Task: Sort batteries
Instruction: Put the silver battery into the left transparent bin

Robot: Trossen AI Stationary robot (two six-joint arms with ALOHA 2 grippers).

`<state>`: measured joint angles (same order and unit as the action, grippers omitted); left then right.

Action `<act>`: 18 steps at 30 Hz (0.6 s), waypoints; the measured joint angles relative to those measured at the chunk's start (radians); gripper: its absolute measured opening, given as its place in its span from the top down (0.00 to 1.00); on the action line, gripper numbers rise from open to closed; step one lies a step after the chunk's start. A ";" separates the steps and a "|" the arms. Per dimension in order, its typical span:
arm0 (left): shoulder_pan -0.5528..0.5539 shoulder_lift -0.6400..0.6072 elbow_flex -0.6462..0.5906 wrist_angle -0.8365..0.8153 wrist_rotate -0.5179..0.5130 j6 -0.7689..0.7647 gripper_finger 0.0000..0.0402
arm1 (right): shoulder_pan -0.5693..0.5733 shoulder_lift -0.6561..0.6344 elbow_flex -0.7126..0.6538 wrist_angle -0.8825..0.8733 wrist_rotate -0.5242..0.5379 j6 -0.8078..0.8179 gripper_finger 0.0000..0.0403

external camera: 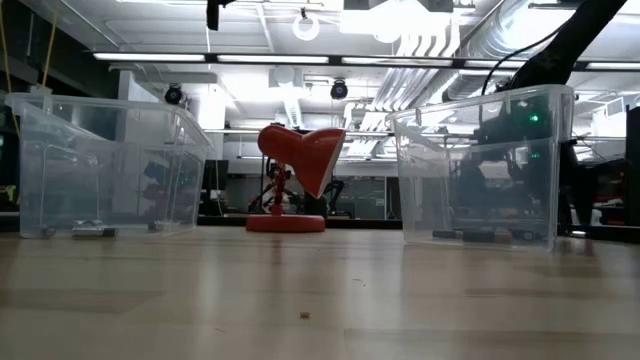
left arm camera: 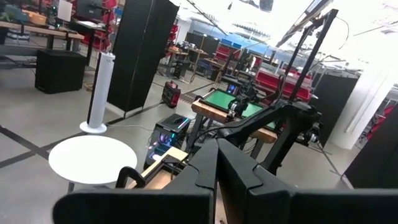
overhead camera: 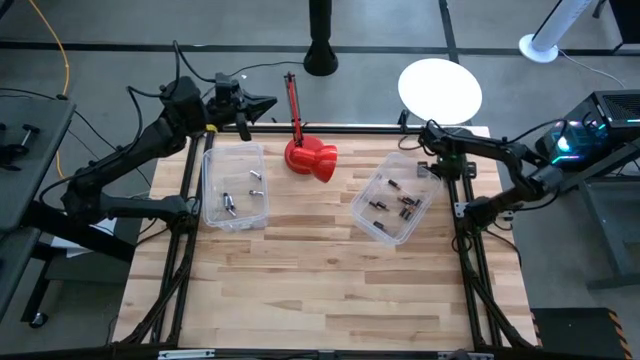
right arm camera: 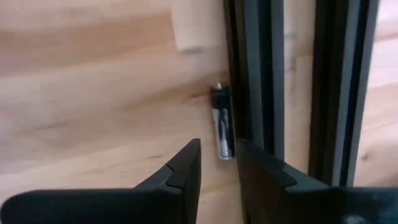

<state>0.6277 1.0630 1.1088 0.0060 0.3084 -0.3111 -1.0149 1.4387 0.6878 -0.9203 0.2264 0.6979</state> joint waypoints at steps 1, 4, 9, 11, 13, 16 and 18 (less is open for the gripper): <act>0.000 0.003 0.000 -0.001 0.000 0.000 1.00 | 0.000 0.009 -0.010 0.002 0.000 0.000 0.76; 0.000 0.013 0.000 -0.001 0.000 0.000 1.00 | 0.001 0.035 -0.035 0.008 0.006 -0.011 0.76; 0.000 0.031 0.000 -0.002 0.004 0.000 1.00 | 0.003 0.054 -0.058 0.026 0.017 -0.022 0.76; 0.000 0.035 0.000 -0.001 0.004 -0.001 1.00 | 0.003 0.055 -0.057 0.026 0.017 -0.024 0.76; 0.000 0.037 0.000 -0.002 0.005 -0.001 1.00 | 0.004 0.057 -0.046 0.028 0.003 -0.033 0.76; 0.000 0.037 0.000 -0.001 0.005 0.000 1.00 | 0.019 0.061 -0.018 0.027 -0.007 -0.073 0.76; 0.000 0.037 0.000 -0.001 0.005 0.000 1.00 | 0.029 0.063 -0.006 0.026 0.009 -0.074 0.76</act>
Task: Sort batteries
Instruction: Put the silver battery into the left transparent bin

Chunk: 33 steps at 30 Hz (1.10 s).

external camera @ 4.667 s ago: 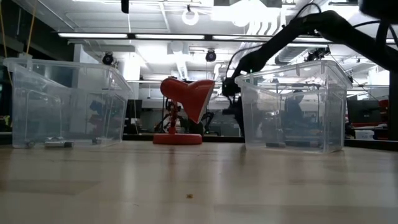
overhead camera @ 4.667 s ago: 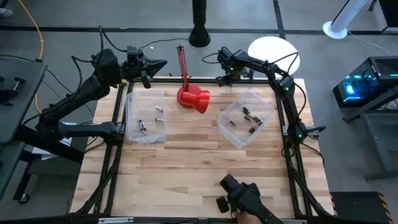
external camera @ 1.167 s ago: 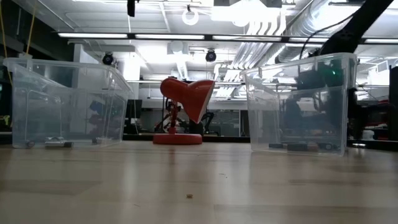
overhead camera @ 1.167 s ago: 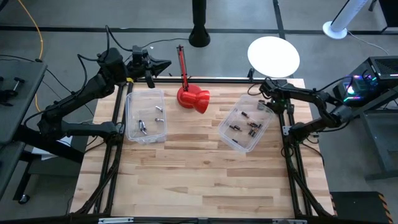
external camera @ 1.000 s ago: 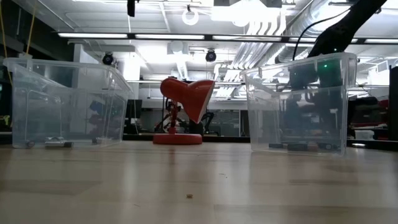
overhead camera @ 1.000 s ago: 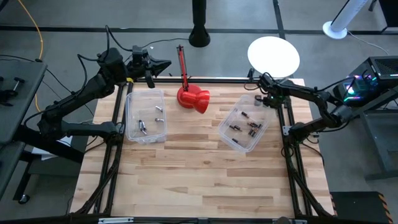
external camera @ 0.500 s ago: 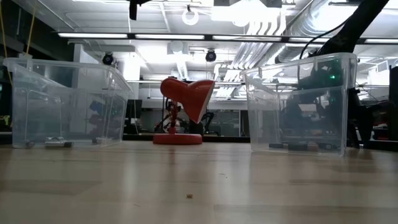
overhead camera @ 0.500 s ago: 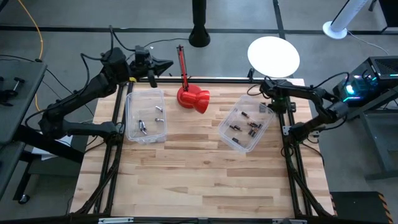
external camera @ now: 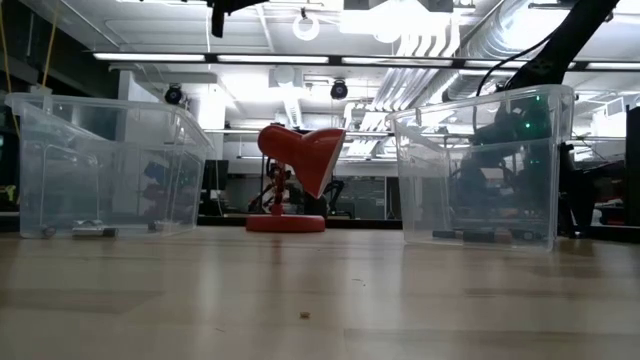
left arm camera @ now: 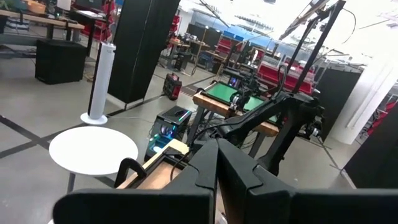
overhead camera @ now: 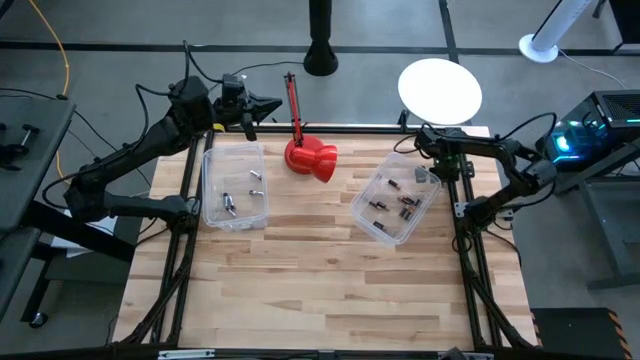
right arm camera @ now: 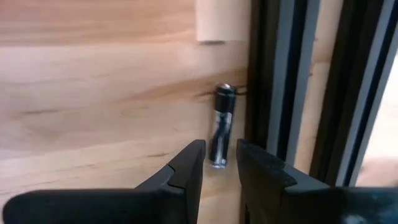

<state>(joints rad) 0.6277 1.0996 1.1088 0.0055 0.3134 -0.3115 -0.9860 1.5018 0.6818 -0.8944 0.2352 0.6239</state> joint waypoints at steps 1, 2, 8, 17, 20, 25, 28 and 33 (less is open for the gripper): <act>0.000 0.000 0.000 -0.001 0.000 0.000 1.00 | 0.000 0.000 0.004 0.003 0.001 0.002 0.76; 0.000 0.000 0.000 -0.001 0.000 0.000 1.00 | -0.004 0.000 0.005 0.010 -0.003 0.003 0.76; 0.000 0.000 0.000 -0.001 0.001 0.000 1.00 | -0.039 -0.004 -0.015 0.024 -0.028 0.004 0.76; 0.000 0.000 0.000 -0.003 0.003 -0.002 1.00 | -0.085 -0.009 -0.035 0.057 -0.137 -0.076 0.76; 0.000 0.000 0.000 -0.008 0.003 -0.002 1.00 | -0.086 -0.009 -0.035 0.058 -0.151 -0.124 0.76; 0.000 0.000 0.000 -0.008 0.006 -0.018 1.00 | -0.086 -0.008 -0.035 0.066 -0.191 -0.178 0.81; 0.000 -0.001 0.000 -0.005 0.021 -0.019 1.00 | -0.084 -0.008 -0.035 0.069 -0.190 -0.180 0.92; 0.014 -0.031 -0.001 0.083 0.071 -0.015 1.00 | -0.082 -0.027 -0.015 0.049 -0.156 -0.195 0.97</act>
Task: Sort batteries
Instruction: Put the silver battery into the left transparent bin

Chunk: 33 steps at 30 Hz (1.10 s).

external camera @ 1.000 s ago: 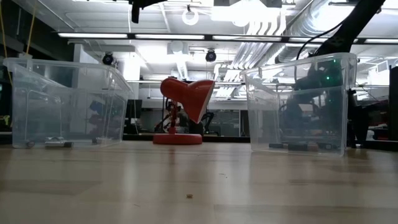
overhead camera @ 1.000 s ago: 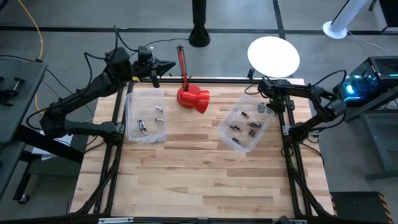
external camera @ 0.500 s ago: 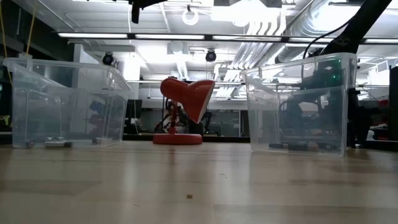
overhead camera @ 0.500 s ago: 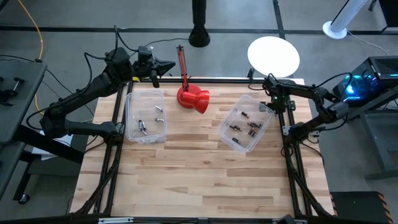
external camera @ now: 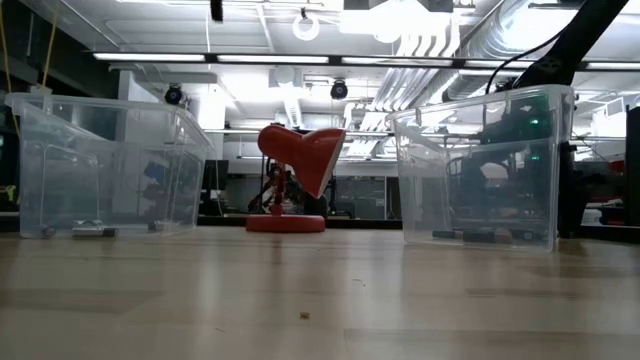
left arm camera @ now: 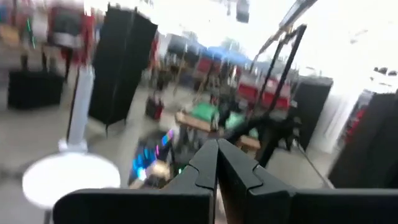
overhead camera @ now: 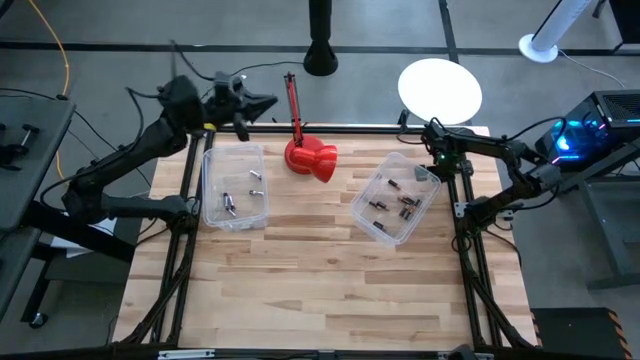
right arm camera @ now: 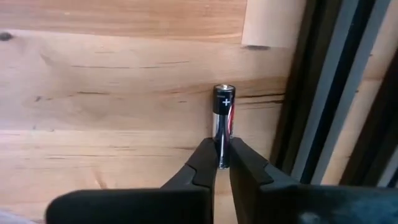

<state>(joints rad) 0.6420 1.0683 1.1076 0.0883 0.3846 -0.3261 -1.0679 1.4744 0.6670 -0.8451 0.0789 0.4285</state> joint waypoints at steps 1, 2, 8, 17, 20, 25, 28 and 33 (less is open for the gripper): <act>0.007 -0.012 0.000 0.026 0.001 0.006 1.00 | 0.000 -0.014 0.010 -0.009 0.010 -0.002 0.98; 0.017 -0.024 0.001 0.050 0.001 0.013 1.00 | 0.000 -0.033 0.023 -0.015 0.021 -0.004 0.98; 0.078 -0.083 0.001 0.066 -0.001 0.007 1.00 | -0.018 -0.181 0.129 -0.016 0.007 0.093 0.99; 0.099 -0.142 0.001 0.067 -0.001 -0.005 1.00 | 0.161 -0.405 0.133 0.315 -0.114 0.307 0.99; 0.099 -0.151 0.001 0.068 -0.002 -0.004 1.00 | 0.287 -0.419 0.135 0.560 -0.104 0.380 1.00; 0.099 -0.151 0.001 0.080 -0.008 0.023 1.00 | 0.501 -0.300 0.136 0.948 -0.069 0.427 1.00; 0.104 -0.144 0.001 0.100 -0.010 0.022 1.00 | 0.612 -0.149 0.173 1.079 -0.069 0.428 1.00; 0.112 -0.141 0.001 0.107 -0.006 -0.009 1.00 | 0.747 0.164 0.393 1.106 -0.155 0.357 1.00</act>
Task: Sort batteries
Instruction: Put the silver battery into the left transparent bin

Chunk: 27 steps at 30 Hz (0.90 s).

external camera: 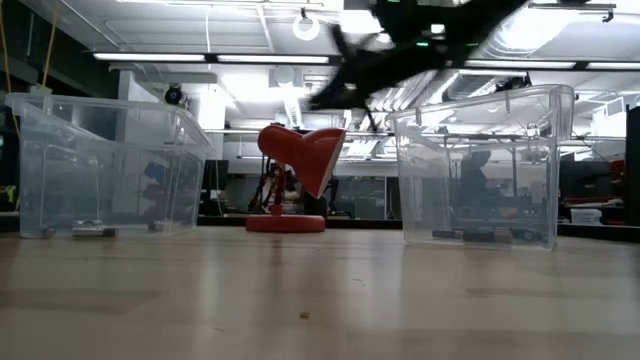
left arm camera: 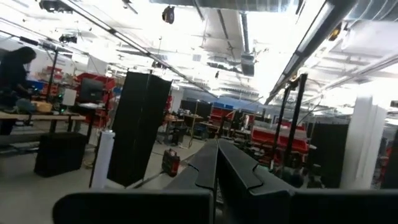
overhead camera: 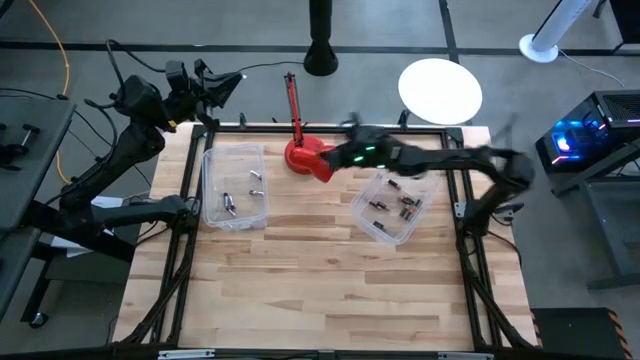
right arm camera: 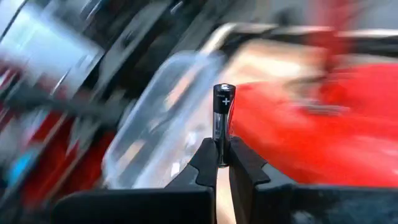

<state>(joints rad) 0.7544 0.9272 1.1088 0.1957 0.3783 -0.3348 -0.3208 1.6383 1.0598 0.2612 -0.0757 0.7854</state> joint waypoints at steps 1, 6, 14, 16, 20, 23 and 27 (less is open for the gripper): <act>0.000 -0.002 0.000 0.007 0.007 -0.008 1.00 | 0.016 0.061 0.070 0.002 -0.038 -0.037 1.00; 0.000 -0.033 -0.001 0.079 0.103 -0.046 1.00 | 0.062 0.335 0.448 0.012 -0.157 -0.195 1.00; 0.000 -0.156 0.000 0.112 0.257 -0.108 1.00 | 0.088 0.664 1.045 -0.281 -0.322 -0.307 1.00; 0.000 -0.188 0.000 0.111 0.265 -0.108 1.00 | 0.108 0.721 1.175 -0.393 -0.335 -0.383 1.00; 0.000 -0.238 0.001 0.098 0.268 -0.109 1.00 | 0.141 0.798 1.278 -0.534 -0.302 -0.434 0.99; 0.000 -0.263 0.000 0.060 0.270 -0.108 1.00 | 0.150 0.790 1.215 -0.517 -0.249 -0.329 0.93; 0.000 -0.282 0.001 -0.038 0.283 -0.093 1.00 | 0.151 0.778 1.211 -0.537 -0.283 -0.276 0.78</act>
<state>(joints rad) 0.7544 0.6447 1.1094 0.1580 0.6613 -0.4273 -0.1696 2.4165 2.2707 -0.2756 -0.3584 0.5096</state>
